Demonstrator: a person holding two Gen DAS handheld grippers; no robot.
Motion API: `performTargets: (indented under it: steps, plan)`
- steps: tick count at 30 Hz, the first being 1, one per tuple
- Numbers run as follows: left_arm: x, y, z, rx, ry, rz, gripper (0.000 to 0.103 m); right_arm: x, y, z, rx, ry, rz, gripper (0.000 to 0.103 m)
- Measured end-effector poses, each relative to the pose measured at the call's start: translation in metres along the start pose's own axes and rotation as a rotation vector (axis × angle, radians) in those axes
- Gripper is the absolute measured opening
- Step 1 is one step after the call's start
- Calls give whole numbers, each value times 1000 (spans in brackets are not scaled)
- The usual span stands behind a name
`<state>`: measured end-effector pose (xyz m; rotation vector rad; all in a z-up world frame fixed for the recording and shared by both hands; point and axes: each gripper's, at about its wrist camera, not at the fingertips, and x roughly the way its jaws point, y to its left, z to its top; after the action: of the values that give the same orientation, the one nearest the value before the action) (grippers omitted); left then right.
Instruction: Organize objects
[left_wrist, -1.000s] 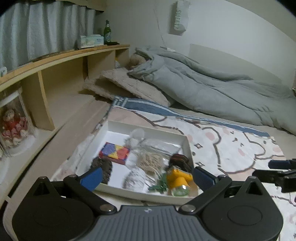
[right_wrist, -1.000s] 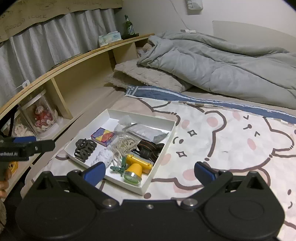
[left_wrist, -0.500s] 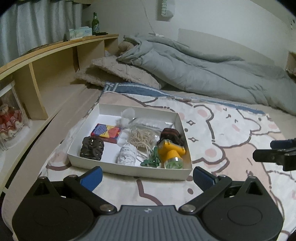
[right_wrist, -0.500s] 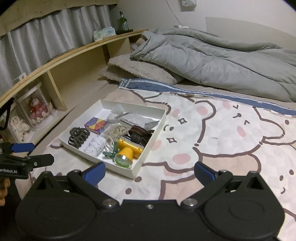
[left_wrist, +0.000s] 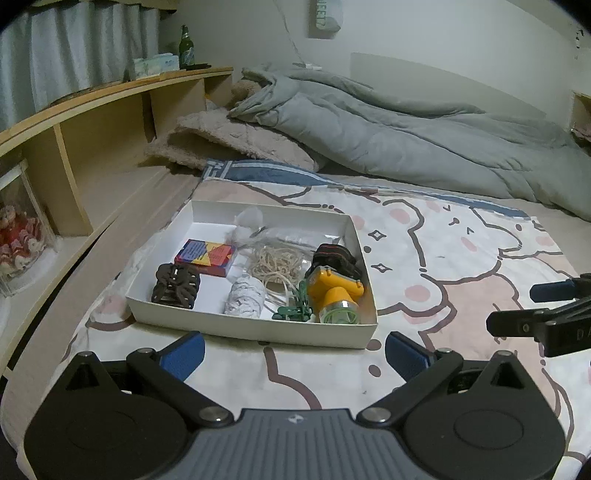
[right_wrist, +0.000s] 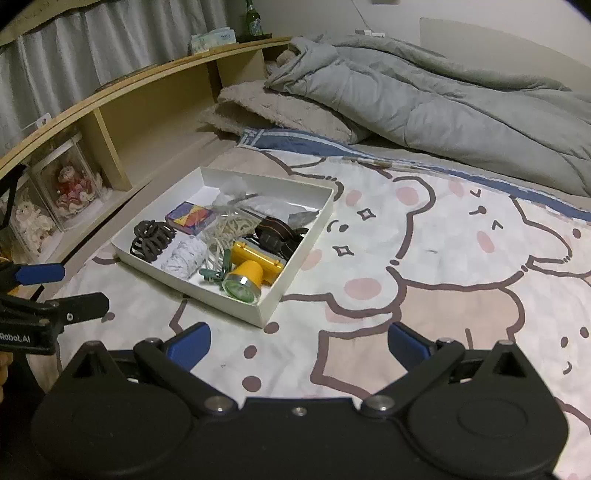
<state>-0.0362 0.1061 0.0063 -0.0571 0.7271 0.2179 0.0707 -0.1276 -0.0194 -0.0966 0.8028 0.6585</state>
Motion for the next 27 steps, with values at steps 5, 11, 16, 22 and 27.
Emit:
performTargets:
  steps: [5, 11, 16, 22, 27]
  plan:
    - [2, -2, -1, 2, 6, 7, 103, 2, -1, -2, 8, 11, 3, 103]
    - [4, -1, -1, -2, 14, 4, 103, 5, -2, -2, 14, 25, 3, 103]
    - [5, 0, -1, -5, 20, 1, 103, 6, -1, -3, 17, 30, 5, 103]
    - [6, -1, -2, -8, 22, -3, 103, 6, -1, -2, 19, 32, 7, 103]
    - [7, -2, -2, -5, 23, -1, 103, 7, 1, -3, 13, 33, 14, 103]
